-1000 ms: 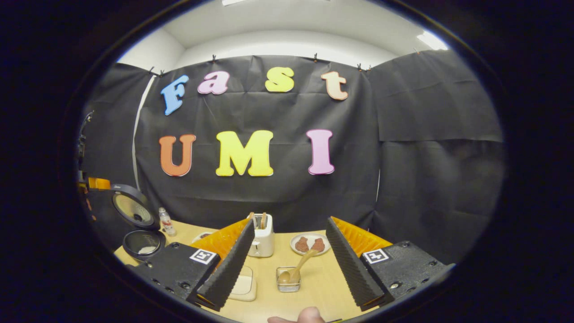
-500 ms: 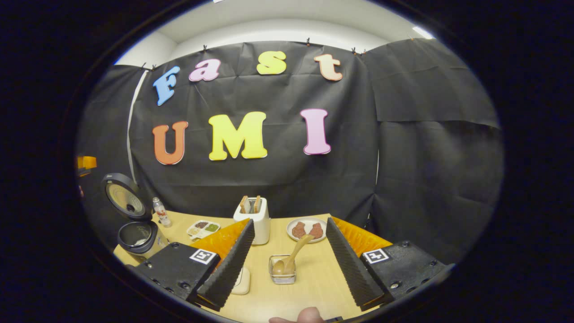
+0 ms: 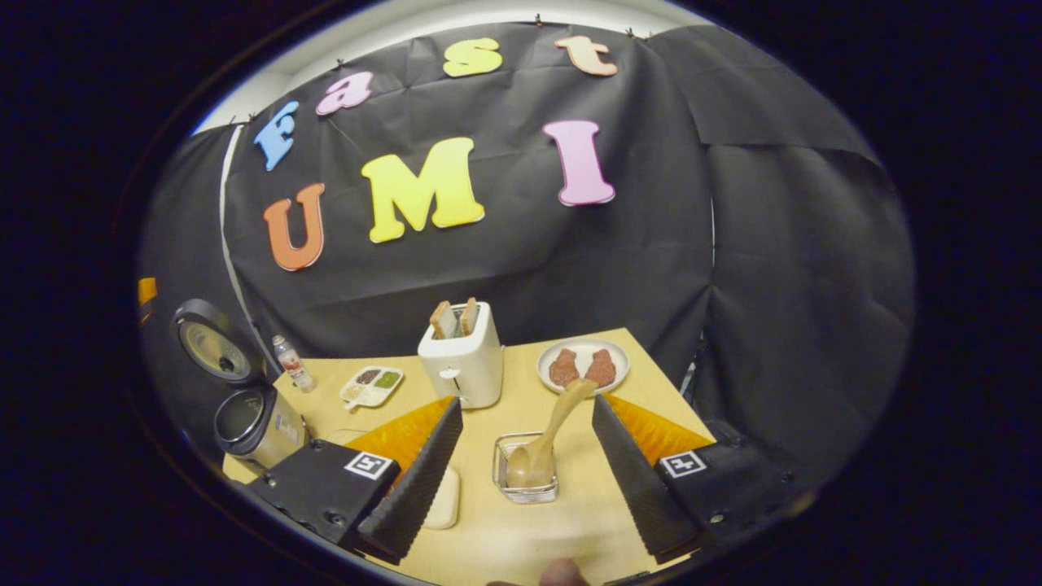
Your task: Close the left gripper, press the button to open the rice cooker; take a wooden spoon from the chopstick holder with the right hand, scoop a spoonful of rice and pour it into the rice cooker, then put the wooden spoon back into the chopstick holder.
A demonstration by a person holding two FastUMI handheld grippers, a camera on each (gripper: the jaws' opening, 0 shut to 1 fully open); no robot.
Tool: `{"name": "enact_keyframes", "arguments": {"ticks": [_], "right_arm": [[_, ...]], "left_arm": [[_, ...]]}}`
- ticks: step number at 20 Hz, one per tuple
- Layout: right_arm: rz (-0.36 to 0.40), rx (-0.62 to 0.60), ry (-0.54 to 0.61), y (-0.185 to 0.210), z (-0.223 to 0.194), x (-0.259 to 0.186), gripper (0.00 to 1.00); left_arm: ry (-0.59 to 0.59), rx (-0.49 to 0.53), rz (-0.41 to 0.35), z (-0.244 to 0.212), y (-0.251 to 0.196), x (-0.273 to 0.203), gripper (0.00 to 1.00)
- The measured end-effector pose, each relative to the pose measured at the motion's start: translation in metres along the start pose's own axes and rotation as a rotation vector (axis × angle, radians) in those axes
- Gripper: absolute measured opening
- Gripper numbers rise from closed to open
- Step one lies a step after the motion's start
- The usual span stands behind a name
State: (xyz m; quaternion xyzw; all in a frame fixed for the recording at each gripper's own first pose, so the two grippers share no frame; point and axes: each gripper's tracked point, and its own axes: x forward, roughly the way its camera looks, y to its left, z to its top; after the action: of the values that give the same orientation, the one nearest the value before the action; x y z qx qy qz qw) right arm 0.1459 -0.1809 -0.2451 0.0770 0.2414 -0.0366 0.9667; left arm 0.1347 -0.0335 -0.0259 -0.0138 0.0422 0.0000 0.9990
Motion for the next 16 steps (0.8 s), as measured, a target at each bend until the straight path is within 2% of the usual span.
{"name": "enact_keyframes", "arguments": {"ticks": [4, 5, 6, 7, 10, 11, 12, 13, 15, 16], "right_arm": [[0.024, 0.056, 0.114, -0.015, -0.032, 0.06, 0.99], [0.022, 0.066, 0.14, -0.018, -0.039, 0.072, 0.89], [0.024, 0.075, 0.162, -0.022, -0.046, 0.082, 0.95], [0.03, 0.08, 0.182, -0.024, -0.052, 0.092, 0.86], [0.062, 0.097, 0.23, -0.026, -0.065, 0.114, 0.77], [0.068, 0.104, 0.241, -0.028, -0.067, 0.121, 0.79], [0.081, 0.107, 0.254, -0.027, -0.07, 0.128, 0.66], [0.097, 0.102, 0.267, -0.026, -0.073, 0.135, 0.66], [0.126, 0.096, 0.284, -0.024, -0.074, 0.141, 0.6], [0.134, 0.099, 0.288, -0.024, -0.073, 0.143, 0.48]], "left_arm": [[0.03, 0.014, 0.007, -0.01, -0.02, 0.014, 0.94], [0.034, 0.017, 0.008, -0.012, -0.026, 0.017, 0.95], [0.042, 0.021, 0.011, -0.015, -0.028, 0.021, 0.95], [0.054, 0.023, 0.017, -0.018, -0.03, 0.024, 0.94], [0.079, 0.03, 0.04, -0.026, -0.041, 0.03, 0.94], [0.083, 0.035, 0.046, -0.028, -0.045, 0.031, 0.94], [0.088, 0.04, 0.049, -0.032, -0.048, 0.031, 0.94], [0.095, 0.048, 0.052, -0.035, -0.051, 0.03, 0.94], [0.111, 0.063, 0.057, -0.04, -0.054, 0.028, 0.95], [0.113, 0.067, 0.057, -0.04, -0.056, 0.026, 0.95]]}}
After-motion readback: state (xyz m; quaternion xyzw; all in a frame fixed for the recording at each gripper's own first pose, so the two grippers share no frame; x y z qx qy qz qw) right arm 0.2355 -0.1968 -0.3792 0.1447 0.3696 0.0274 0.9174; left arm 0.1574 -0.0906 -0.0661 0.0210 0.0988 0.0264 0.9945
